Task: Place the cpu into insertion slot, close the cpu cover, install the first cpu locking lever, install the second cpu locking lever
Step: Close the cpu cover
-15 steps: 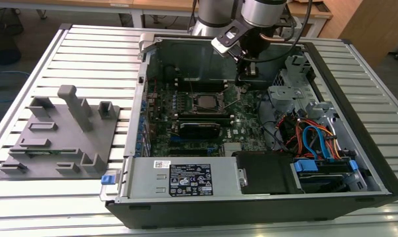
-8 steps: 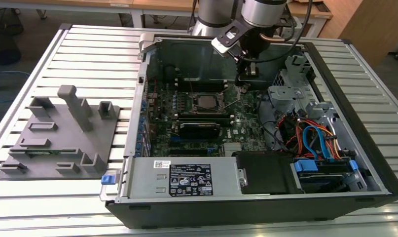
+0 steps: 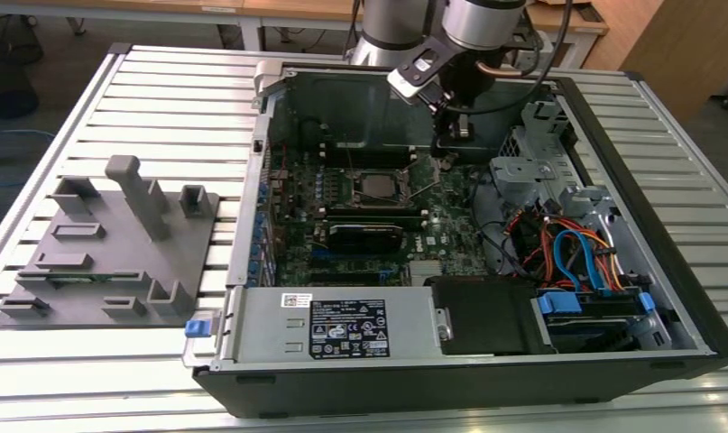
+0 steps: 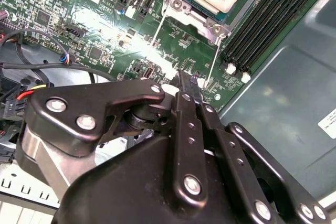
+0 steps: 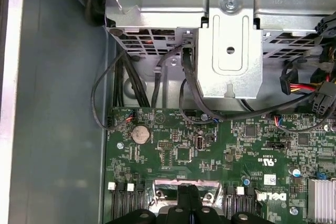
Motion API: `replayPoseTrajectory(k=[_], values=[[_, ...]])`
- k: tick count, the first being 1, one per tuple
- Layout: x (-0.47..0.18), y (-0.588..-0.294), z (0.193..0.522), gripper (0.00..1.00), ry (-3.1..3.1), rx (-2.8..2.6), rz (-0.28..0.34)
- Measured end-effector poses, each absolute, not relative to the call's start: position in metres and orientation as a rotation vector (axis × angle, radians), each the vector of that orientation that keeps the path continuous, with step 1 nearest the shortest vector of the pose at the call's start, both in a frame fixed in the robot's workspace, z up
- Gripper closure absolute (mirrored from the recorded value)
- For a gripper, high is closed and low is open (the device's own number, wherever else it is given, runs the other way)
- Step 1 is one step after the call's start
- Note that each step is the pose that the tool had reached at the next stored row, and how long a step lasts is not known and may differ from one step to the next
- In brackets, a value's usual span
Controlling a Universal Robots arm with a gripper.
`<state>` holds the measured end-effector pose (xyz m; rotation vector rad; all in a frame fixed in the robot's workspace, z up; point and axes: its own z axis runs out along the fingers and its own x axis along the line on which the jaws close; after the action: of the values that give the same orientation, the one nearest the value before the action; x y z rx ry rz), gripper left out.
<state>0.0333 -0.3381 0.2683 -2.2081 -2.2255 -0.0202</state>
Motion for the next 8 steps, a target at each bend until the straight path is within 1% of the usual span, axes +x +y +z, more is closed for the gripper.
replayPoseTrajectory(k=[8], values=[[0.0418,-0.3381,0.2638,0.9,-2.225,-2.207,-0.018]])
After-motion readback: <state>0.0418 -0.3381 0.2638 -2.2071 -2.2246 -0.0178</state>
